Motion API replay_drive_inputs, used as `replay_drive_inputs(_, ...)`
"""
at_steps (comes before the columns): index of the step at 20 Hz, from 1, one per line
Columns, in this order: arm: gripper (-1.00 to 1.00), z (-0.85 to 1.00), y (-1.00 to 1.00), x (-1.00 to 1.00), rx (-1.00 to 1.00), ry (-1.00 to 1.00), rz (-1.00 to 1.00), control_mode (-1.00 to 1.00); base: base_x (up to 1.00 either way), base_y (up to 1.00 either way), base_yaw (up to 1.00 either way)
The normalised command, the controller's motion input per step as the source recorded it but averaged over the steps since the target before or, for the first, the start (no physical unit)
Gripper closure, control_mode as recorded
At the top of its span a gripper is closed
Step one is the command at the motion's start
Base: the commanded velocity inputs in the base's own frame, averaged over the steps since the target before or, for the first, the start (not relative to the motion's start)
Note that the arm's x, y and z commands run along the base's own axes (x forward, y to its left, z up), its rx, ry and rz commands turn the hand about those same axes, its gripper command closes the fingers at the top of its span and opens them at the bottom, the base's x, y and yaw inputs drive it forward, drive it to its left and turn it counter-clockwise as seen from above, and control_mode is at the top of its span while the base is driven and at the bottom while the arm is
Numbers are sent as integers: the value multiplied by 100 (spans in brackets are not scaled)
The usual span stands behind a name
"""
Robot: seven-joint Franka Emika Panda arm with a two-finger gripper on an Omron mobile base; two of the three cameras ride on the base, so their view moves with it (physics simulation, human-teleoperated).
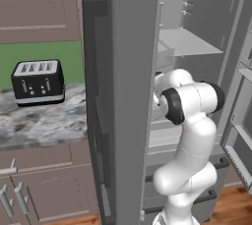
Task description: Pick cucumber from the fridge and place it on the plate on the counter.
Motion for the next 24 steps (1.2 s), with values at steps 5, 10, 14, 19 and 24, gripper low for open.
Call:
replay_drive_inputs(5, 100, 61, -14, -12, 1, 6, -2, -100, 0, 0, 0)
replay_drive_inputs(10, 100, 56, -82, -5, 13, 3, 21, -100, 0, 0, 0)
replay_drive_inputs(14, 100, 53, -82, -13, 12, 0, 23, -100, 0, 0, 0)
replay_drive_inputs(19, 100, 70, 18, -16, -9, 9, 1, -100, 0, 0, 0)
replay_drive_inputs(24, 100, 100, 4, -3, -7, 24, 8, -100, 0, 0, 0)
